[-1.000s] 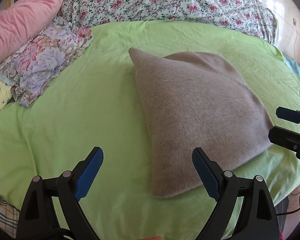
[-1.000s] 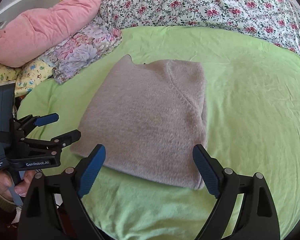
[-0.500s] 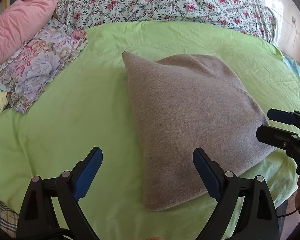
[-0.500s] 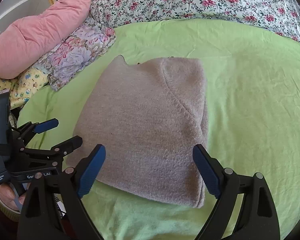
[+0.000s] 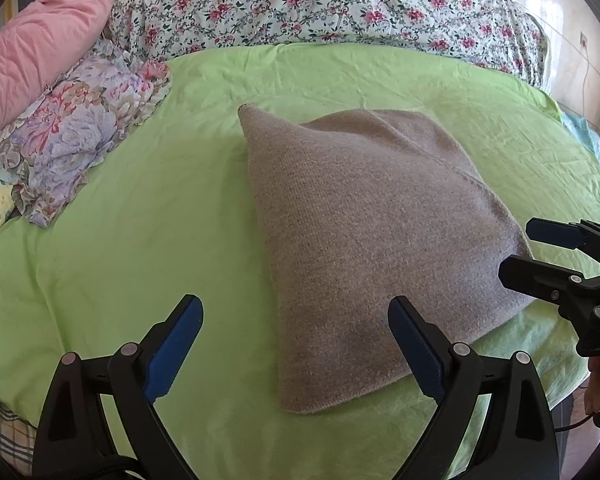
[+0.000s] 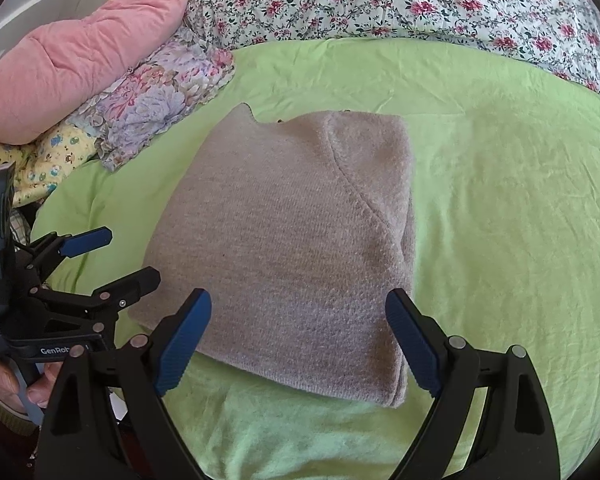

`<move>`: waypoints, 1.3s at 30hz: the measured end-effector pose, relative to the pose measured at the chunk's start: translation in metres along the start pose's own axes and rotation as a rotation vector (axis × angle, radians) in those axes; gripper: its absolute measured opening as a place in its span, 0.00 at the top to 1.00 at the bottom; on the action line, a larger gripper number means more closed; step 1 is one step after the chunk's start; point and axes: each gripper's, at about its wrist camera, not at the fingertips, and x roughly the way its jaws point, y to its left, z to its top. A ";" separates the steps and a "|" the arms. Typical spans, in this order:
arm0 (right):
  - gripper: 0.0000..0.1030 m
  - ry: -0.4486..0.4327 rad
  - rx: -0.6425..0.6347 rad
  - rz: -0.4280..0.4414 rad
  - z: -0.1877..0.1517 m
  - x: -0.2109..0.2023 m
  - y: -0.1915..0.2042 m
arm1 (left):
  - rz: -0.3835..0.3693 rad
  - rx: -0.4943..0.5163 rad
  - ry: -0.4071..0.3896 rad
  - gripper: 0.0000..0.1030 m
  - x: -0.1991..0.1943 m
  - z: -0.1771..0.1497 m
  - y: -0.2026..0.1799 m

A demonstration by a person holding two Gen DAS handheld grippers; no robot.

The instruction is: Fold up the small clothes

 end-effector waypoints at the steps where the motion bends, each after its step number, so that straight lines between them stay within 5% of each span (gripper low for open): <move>1: 0.14 0.000 0.000 0.001 0.001 0.000 0.000 | 0.000 -0.001 -0.001 0.08 0.000 0.000 0.000; 39: 0.14 -0.007 -0.008 0.018 0.004 -0.003 0.011 | -0.019 -0.019 -0.007 0.08 -0.004 0.001 0.001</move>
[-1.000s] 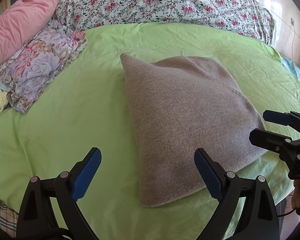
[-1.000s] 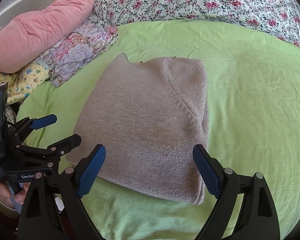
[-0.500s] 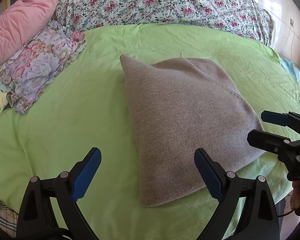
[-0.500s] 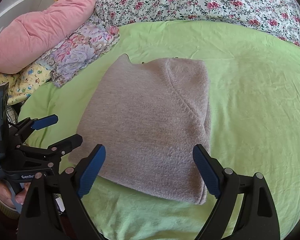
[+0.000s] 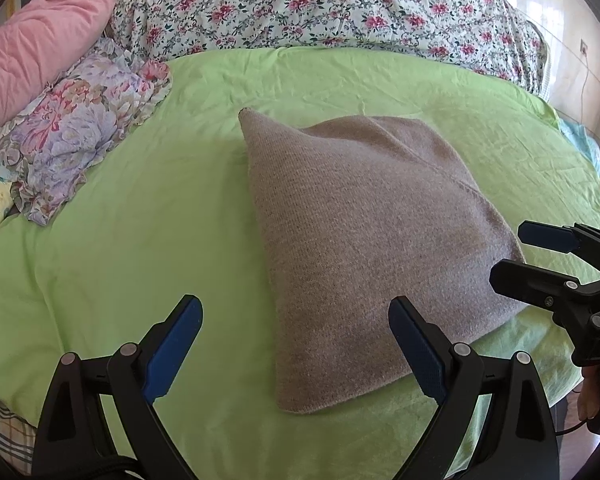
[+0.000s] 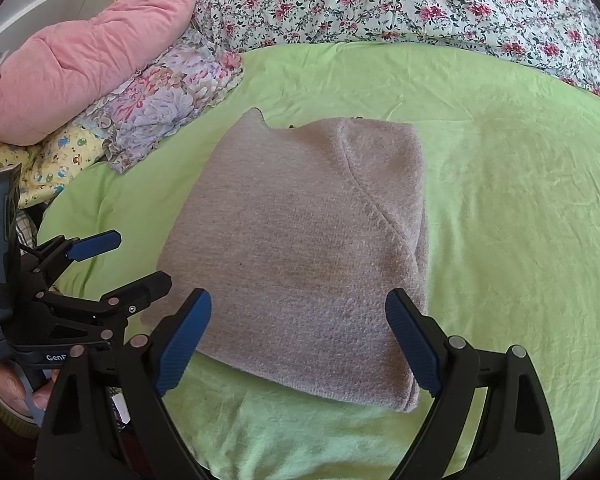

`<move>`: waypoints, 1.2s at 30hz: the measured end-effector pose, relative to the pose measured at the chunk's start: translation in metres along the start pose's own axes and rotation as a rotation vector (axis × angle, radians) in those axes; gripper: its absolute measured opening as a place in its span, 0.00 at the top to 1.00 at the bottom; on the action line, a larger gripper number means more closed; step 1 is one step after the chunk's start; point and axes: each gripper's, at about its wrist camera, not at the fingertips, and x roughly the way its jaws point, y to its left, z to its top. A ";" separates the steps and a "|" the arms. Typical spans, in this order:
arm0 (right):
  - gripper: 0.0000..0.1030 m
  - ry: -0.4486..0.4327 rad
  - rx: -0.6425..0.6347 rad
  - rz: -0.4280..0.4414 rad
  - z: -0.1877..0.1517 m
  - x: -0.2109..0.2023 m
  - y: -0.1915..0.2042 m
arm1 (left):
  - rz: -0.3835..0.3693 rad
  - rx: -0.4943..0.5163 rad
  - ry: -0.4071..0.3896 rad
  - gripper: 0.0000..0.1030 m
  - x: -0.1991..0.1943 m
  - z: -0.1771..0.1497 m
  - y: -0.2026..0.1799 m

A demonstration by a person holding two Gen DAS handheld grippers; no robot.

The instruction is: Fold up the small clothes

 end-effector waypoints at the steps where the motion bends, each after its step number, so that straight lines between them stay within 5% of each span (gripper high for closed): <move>1: 0.14 -0.001 0.001 0.000 0.000 0.000 0.001 | 0.000 -0.001 0.000 0.08 0.000 0.000 0.000; 36: 0.14 -0.019 0.008 0.013 0.004 -0.005 0.006 | 0.003 -0.009 -0.009 0.08 -0.003 0.002 0.000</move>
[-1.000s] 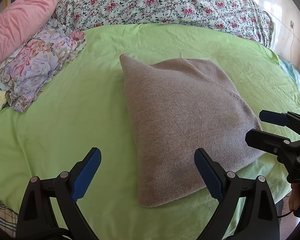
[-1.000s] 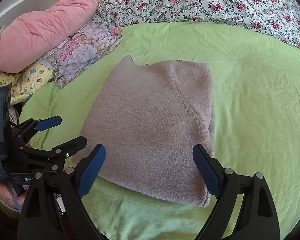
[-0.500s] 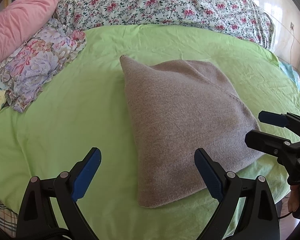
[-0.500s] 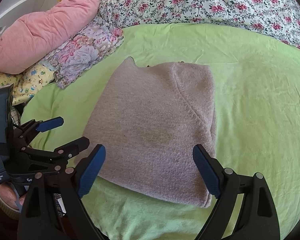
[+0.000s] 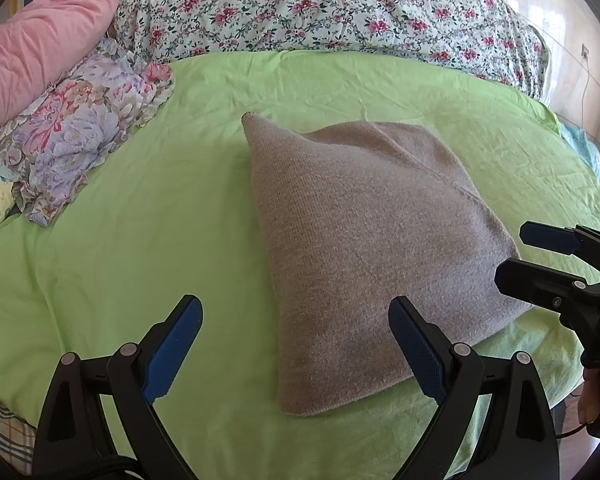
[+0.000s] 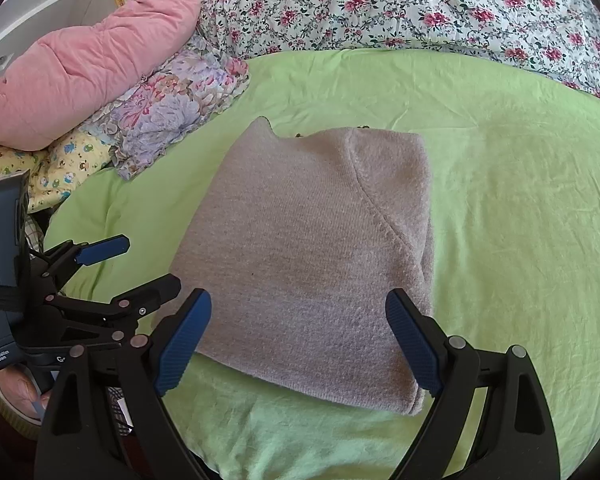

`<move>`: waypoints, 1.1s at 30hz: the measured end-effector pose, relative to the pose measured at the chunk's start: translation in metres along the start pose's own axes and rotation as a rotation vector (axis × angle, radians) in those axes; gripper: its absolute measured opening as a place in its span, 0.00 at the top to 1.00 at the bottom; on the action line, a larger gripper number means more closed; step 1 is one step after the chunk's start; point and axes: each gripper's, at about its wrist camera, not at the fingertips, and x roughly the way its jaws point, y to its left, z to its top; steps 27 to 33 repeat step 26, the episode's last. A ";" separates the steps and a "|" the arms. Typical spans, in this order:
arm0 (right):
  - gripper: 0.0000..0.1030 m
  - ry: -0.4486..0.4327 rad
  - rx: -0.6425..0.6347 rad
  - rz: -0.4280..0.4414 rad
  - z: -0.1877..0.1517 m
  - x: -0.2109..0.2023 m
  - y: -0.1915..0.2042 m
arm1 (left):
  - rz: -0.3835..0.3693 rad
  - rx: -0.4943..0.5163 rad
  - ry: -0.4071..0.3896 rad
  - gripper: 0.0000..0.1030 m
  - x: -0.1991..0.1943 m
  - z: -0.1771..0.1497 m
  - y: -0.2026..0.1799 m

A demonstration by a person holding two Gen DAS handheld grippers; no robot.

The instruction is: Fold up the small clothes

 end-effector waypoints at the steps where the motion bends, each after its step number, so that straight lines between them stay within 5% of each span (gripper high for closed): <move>1: 0.14 -0.001 0.001 0.000 0.000 0.000 0.000 | 0.000 -0.001 0.001 0.08 0.000 0.000 0.000; 33: 0.14 -0.008 -0.003 0.009 0.002 -0.004 0.000 | -0.023 -0.033 -0.013 0.08 -0.008 0.003 0.011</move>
